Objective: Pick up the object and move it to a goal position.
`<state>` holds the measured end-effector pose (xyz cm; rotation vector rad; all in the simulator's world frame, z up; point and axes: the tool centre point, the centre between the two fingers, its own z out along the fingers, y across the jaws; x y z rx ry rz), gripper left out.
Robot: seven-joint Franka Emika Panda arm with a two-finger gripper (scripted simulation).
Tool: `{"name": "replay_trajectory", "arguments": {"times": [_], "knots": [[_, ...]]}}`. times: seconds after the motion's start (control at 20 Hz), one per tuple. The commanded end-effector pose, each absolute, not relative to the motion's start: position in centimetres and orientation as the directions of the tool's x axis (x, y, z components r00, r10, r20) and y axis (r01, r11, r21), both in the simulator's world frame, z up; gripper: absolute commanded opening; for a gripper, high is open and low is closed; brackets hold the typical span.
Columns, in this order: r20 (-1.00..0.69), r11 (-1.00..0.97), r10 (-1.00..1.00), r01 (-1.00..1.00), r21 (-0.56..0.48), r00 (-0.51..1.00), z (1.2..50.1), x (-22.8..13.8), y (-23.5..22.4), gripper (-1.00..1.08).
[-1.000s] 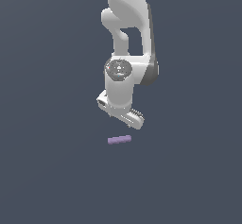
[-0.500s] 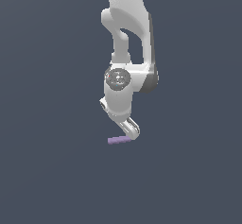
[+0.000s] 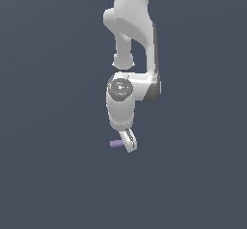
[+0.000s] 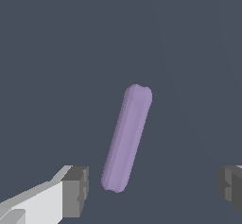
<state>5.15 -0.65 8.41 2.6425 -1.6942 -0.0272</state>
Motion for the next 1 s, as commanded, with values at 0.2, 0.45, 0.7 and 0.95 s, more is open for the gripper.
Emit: {"name": "replay_trajectory", "arguments": {"times": [0.2,0.45,0.7,0.95], "knots": [[-0.006,-0.275,-0.961,-0.961,0.006,0.275,7.4,6.0,-0.7,1.0],[-0.002,-0.203,-0.979,-0.979,0.002,0.203,6.8,6.4,-0.7,1.0],[0.0,-0.165,-0.986,-0.986,0.0,0.165,6.6,6.6,-0.8,1.0],[0.0,-0.164,-0.987,-0.987,0.001,0.164,6.5,6.6,-0.7,1.0]]}}
